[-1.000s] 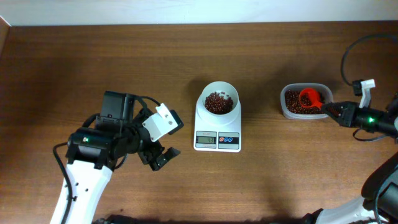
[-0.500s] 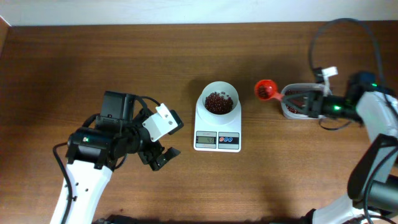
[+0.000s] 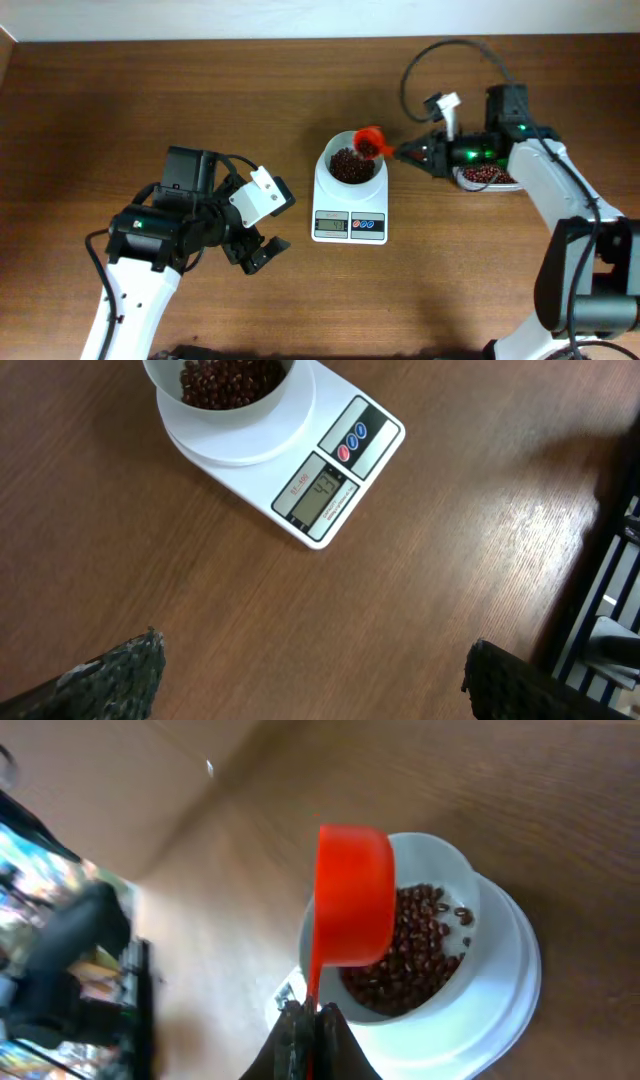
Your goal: Scoop and weigh 50g on scale
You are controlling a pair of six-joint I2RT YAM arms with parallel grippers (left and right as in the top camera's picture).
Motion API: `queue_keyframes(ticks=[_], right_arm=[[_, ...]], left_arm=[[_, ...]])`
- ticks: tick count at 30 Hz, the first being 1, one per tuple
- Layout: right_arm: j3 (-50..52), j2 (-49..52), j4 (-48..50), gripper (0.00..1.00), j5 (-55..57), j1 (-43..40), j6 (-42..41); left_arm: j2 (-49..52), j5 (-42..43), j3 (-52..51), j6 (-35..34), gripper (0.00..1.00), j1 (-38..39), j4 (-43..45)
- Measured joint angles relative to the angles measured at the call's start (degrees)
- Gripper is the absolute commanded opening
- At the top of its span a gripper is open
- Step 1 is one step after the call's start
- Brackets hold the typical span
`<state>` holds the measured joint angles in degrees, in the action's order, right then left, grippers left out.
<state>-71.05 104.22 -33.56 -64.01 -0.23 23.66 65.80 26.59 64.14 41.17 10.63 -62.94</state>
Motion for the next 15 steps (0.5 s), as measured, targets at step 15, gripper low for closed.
queue_keyframes(ticks=[15], right_arm=[[0.0, 0.0, 2.7, 0.04, 6.1, 3.1, 11.4]], left_arm=[[0.0, 0.0, 0.0, 0.0, 0.99, 0.0, 0.0]])
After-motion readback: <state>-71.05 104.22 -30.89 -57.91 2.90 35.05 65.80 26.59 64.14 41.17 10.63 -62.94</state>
